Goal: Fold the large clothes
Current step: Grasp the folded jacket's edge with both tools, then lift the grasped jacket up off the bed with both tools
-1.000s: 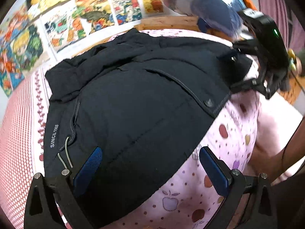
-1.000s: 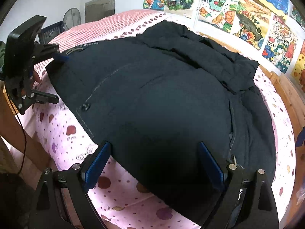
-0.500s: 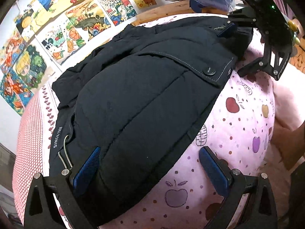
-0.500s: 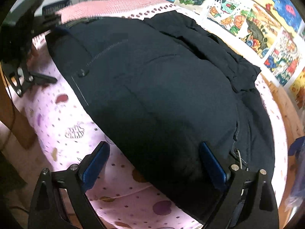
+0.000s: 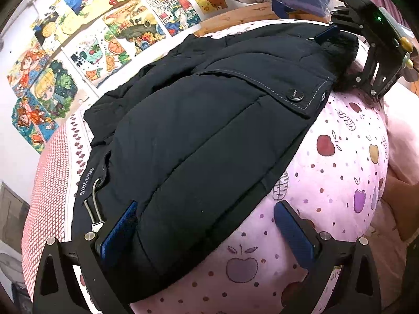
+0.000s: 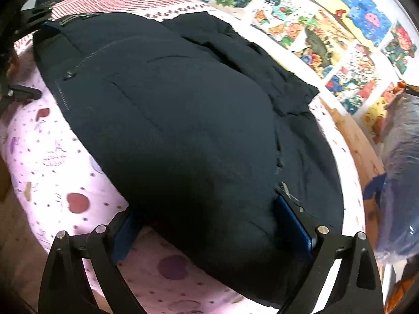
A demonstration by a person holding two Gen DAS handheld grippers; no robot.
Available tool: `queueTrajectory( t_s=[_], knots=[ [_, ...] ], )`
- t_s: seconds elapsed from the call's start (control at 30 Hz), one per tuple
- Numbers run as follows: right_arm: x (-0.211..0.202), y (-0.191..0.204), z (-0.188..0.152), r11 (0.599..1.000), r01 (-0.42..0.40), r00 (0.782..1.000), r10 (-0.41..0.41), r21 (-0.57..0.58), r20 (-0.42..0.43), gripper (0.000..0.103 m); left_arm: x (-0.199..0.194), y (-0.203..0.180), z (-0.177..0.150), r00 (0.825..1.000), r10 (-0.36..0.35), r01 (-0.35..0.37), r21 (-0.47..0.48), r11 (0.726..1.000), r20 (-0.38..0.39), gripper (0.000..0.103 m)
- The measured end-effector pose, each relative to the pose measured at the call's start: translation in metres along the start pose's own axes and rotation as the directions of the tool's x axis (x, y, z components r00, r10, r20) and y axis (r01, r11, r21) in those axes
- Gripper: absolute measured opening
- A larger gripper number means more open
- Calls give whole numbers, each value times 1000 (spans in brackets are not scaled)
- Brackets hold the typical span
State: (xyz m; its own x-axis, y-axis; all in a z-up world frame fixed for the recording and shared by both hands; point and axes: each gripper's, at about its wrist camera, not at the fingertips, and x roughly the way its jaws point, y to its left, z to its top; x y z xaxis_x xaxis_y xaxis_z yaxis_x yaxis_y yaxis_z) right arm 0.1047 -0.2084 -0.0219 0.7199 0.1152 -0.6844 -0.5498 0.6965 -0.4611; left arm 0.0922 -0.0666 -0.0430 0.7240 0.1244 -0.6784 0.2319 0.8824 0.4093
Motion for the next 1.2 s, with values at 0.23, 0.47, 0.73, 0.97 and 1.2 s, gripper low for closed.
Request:
queueTrajectory(
  t_s=[0.23, 0.47, 0.73, 0.97, 1.2],
  knots=[
    [-5, 9, -4, 984, 170, 985, -168, -53, 33, 94, -2, -1, -3, 997, 77, -77, -5, 997, 23, 103],
    [-10, -16, -10, 973, 218, 975, -220, 78, 18, 94, -7, -8, -5, 983, 167, -172, 63, 983, 77, 103],
    [-13, -16, -7, 986, 152, 986, -155, 65, 52, 62, -12, -1, -2, 968, 225, -232, 46, 972, 113, 103],
    [-29, -25, 17, 991, 121, 981, -129, 64, 146, 29, -12, 11, 1, 952, 282, -287, 27, 957, 117, 88],
    [-41, -30, 38, 990, 120, 968, -133, 75, 212, 18, -21, 31, 15, 953, 257, -255, -32, 966, 159, 33]
  ],
)
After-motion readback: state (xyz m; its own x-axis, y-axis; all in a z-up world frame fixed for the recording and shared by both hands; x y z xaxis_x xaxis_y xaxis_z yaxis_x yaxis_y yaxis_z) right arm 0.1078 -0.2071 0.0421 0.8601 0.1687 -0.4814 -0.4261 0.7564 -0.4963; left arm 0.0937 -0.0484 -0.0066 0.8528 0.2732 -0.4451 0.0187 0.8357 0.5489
